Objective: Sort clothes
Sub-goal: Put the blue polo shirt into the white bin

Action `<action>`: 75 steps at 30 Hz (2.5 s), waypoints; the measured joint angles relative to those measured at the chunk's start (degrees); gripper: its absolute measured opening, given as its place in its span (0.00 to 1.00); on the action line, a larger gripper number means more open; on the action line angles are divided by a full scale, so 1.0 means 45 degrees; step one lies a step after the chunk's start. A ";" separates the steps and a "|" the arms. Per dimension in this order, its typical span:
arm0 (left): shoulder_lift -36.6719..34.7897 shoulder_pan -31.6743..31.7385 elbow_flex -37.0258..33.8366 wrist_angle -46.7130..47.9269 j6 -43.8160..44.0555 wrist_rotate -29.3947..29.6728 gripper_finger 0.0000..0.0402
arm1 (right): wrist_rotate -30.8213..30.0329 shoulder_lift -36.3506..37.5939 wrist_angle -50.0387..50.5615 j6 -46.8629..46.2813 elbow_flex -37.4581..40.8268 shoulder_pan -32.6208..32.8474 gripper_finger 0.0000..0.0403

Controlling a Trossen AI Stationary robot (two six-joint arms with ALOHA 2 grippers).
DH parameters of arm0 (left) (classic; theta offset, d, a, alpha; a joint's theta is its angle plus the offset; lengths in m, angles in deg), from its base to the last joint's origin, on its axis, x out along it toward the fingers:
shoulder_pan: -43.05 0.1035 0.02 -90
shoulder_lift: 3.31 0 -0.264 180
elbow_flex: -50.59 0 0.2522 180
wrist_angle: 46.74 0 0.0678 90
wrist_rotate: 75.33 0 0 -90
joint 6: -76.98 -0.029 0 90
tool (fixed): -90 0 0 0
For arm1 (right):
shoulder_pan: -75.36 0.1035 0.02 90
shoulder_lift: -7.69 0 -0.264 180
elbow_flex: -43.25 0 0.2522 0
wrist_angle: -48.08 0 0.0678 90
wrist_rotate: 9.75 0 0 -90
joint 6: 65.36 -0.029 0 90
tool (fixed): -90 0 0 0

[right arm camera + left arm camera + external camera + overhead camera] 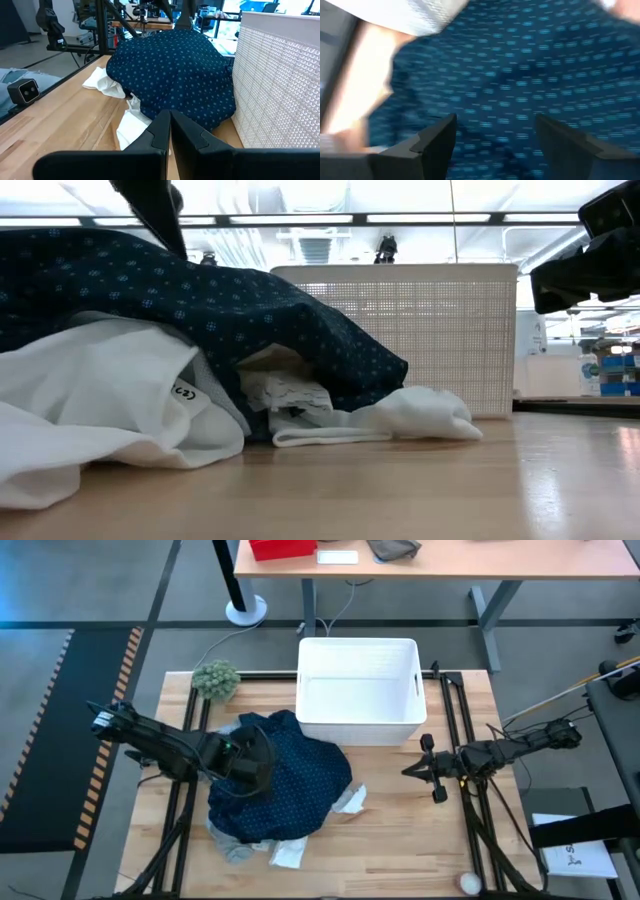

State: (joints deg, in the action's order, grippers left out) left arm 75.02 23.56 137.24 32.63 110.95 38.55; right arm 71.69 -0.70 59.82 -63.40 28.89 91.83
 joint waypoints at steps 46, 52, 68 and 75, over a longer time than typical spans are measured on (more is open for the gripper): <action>-0.5223 0.0273 -0.3061 -0.6468 -0.0794 0.1195 0.00 | -0.0003 -0.0004 0.0004 0.0019 0.0001 -0.0001 0.00; -0.5357 0.0281 -0.3055 -0.9403 -0.3014 0.1249 0.00 | -0.0003 -0.0002 0.0004 0.0011 0.0002 -0.0005 0.00; -0.2459 0.0655 0.3952 -0.8860 -0.8313 0.1901 0.00 | -0.0001 -0.0001 0.0002 0.0017 0.0005 0.0000 0.00; -0.0720 0.1211 0.7201 -0.7842 -0.9545 0.1942 0.00 | -0.0004 -0.0001 0.0001 0.0000 0.0002 -0.0005 0.00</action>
State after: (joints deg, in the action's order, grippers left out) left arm 71.78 29.01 169.64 -2.66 68.00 47.29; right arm 71.67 -0.70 59.83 -63.40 28.90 91.81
